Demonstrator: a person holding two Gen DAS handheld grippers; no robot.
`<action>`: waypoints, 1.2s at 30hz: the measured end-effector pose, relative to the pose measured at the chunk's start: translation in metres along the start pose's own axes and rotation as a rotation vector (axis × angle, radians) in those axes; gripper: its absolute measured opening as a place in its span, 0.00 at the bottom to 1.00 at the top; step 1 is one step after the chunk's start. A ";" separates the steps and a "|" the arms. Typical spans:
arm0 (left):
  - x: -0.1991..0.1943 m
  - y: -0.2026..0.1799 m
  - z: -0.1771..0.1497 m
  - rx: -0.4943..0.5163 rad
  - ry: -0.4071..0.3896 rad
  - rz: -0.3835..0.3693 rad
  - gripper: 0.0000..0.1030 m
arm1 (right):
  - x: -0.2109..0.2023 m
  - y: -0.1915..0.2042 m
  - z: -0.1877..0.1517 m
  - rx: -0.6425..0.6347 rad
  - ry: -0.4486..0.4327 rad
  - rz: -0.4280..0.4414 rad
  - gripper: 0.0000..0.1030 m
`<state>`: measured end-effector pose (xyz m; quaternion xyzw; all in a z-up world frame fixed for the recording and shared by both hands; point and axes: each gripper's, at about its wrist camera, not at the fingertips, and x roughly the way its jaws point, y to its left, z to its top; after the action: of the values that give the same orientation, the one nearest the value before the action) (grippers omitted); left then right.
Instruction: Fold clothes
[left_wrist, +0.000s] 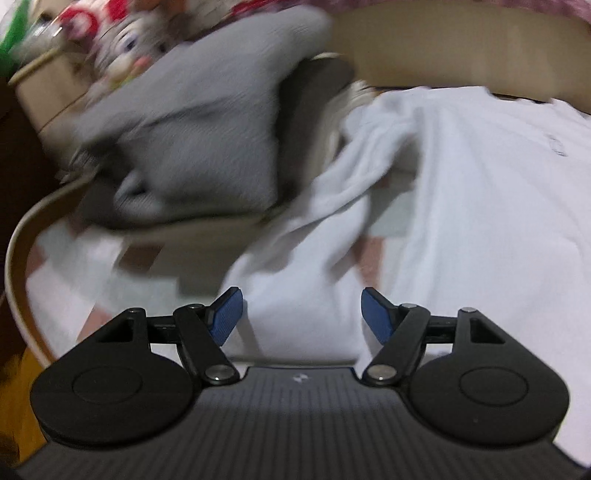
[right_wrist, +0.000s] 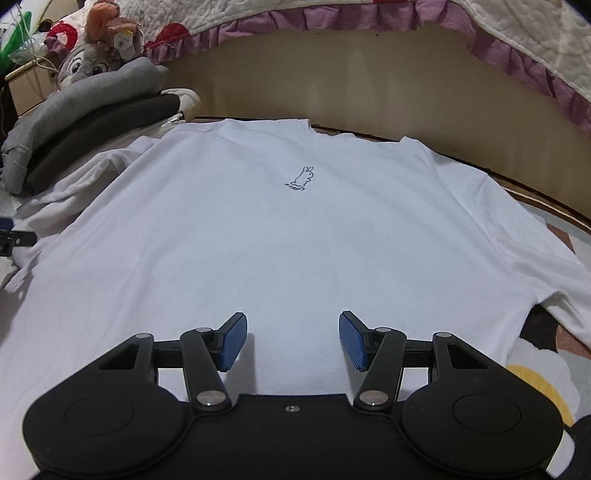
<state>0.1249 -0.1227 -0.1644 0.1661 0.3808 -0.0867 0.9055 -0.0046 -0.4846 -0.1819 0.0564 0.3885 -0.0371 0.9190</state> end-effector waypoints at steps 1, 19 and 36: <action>0.003 0.005 0.000 -0.017 0.002 0.010 0.72 | 0.000 0.001 0.000 -0.003 -0.001 0.002 0.59; -0.006 0.037 -0.001 0.003 -0.050 -0.082 0.11 | 0.001 0.015 -0.003 -0.027 0.020 0.028 0.60; -0.108 -0.078 0.010 0.311 -0.349 -0.414 0.11 | 0.002 0.017 -0.006 0.464 0.054 0.426 0.60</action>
<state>0.0342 -0.1959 -0.0982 0.2044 0.2273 -0.3537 0.8840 -0.0052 -0.4669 -0.1866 0.3458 0.3736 0.0701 0.8579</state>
